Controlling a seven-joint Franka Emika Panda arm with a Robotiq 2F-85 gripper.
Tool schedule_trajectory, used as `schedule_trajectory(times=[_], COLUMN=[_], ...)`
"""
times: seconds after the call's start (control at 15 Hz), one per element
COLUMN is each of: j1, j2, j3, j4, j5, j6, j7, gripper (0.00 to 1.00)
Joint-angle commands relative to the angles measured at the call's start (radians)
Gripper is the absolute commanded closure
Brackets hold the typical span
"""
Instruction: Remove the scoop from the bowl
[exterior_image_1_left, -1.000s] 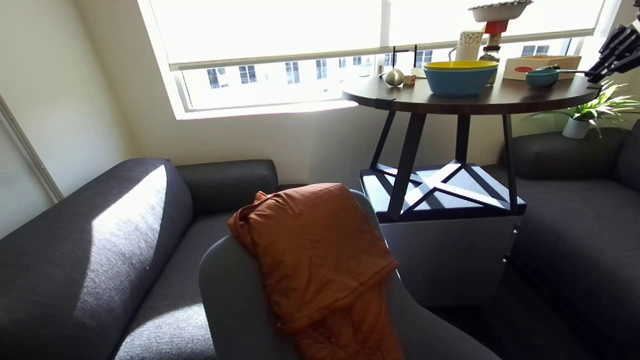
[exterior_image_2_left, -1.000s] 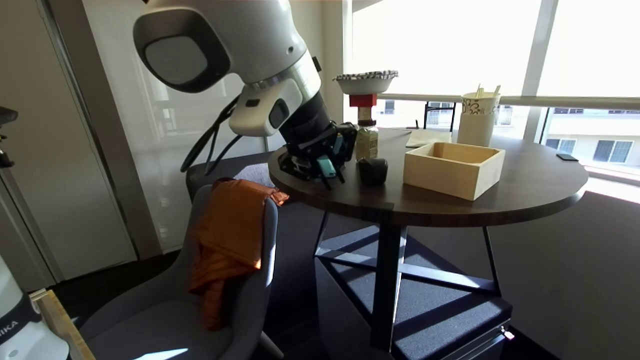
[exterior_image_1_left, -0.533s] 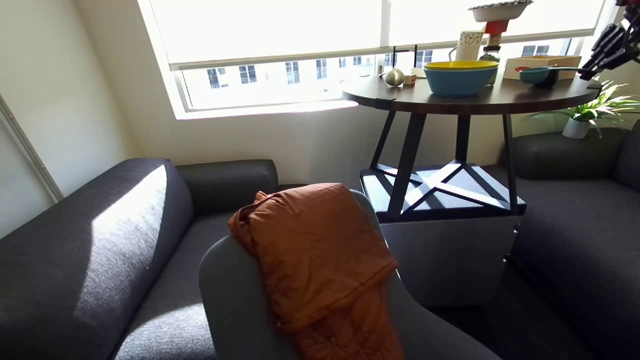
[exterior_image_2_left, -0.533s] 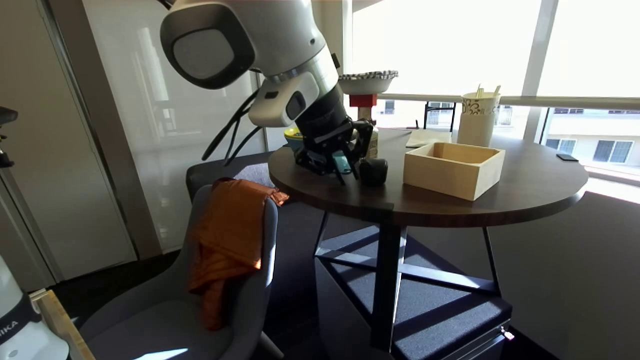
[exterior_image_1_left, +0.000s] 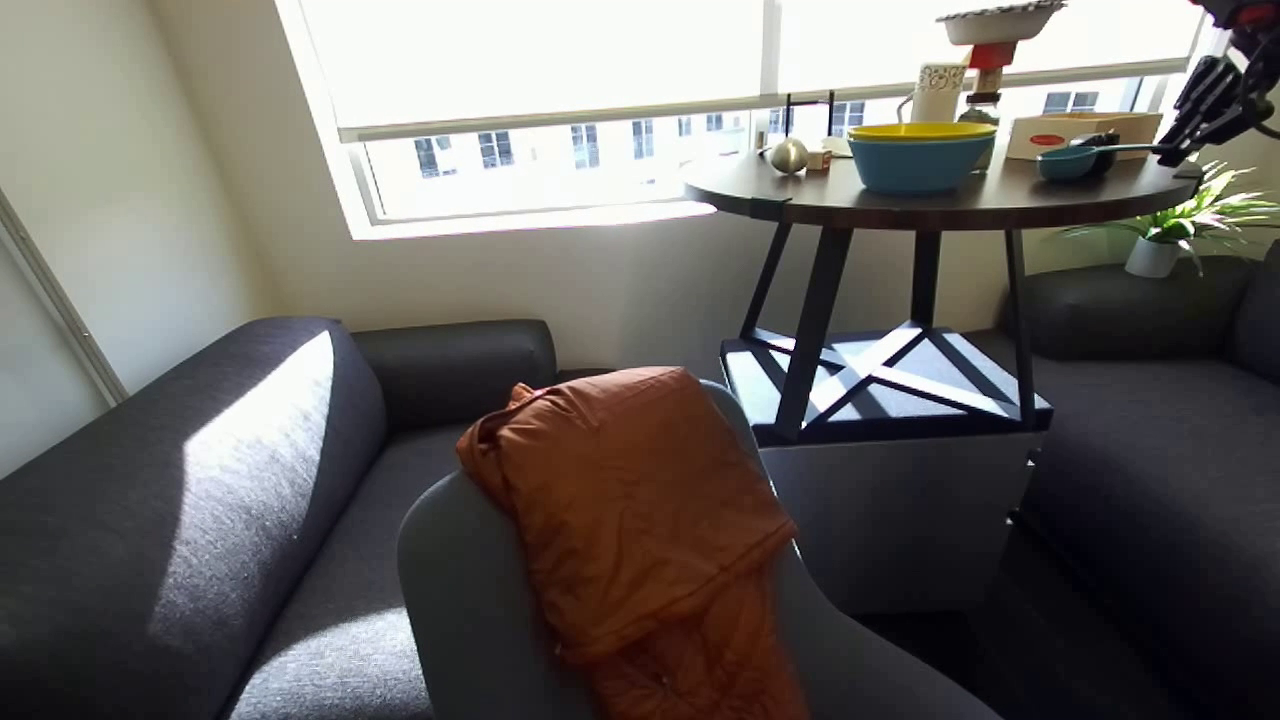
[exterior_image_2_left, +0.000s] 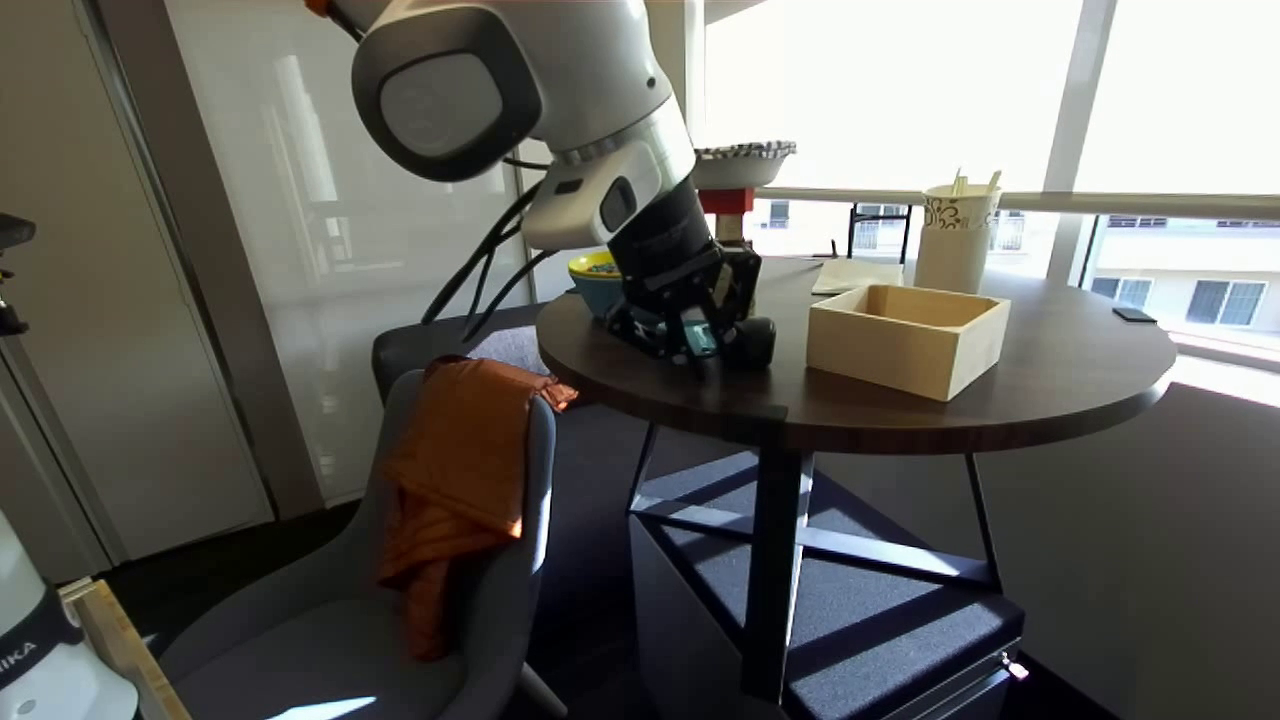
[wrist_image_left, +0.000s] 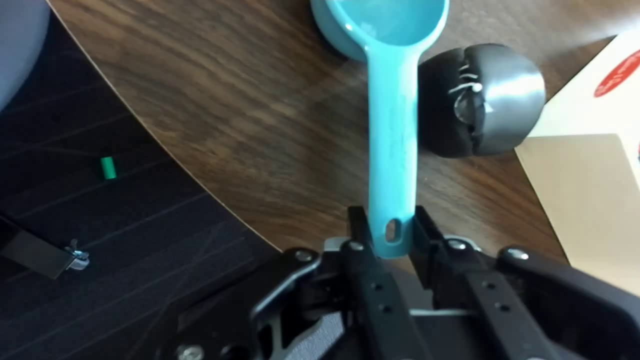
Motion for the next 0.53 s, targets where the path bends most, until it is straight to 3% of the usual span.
schedule_trajectory(times=[0.0,0.27,0.47], j1=[0.007,0.001,-0.008], j2=[0.015,-0.005,-0.049], j3=[0.004,-0.005,-0.027], j4=[0.017,0.007,-0.004], j5=[-0.069,-0.094,-0.045], j6=[-0.003,-0.006,-0.041], j7=[0.051,0.057,-0.021], gripper=[0.44,0.16,0.00])
